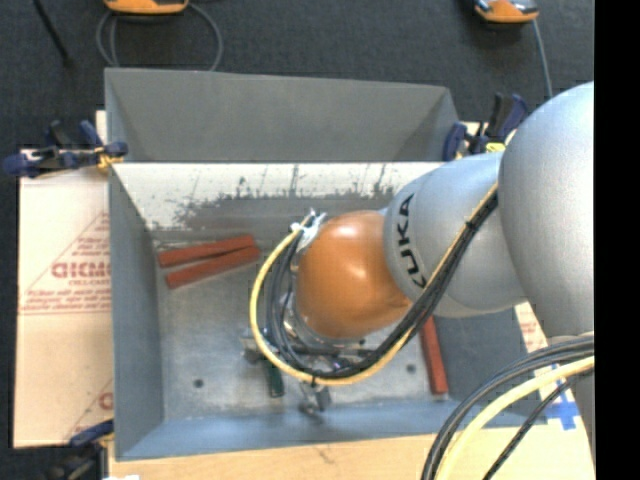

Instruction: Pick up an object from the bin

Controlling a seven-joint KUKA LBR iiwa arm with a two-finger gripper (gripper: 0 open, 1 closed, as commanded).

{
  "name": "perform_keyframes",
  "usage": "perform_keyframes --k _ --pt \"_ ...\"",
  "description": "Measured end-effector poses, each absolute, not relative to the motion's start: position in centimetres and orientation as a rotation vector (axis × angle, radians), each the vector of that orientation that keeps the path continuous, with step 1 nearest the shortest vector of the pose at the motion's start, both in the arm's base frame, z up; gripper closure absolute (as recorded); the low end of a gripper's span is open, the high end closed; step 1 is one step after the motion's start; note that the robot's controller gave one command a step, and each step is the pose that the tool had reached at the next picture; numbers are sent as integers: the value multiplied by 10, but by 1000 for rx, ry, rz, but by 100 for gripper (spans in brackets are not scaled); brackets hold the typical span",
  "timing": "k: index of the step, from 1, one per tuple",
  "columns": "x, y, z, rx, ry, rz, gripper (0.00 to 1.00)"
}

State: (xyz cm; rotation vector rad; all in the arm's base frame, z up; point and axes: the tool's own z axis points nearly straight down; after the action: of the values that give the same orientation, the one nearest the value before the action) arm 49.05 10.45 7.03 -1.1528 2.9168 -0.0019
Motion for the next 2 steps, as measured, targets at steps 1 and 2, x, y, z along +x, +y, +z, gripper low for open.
perform_keyframes --k 1,2 --pt "489 105 70 -1147 2922 3 100" --pt "502 -39 70 -1072 2950 -7 100"
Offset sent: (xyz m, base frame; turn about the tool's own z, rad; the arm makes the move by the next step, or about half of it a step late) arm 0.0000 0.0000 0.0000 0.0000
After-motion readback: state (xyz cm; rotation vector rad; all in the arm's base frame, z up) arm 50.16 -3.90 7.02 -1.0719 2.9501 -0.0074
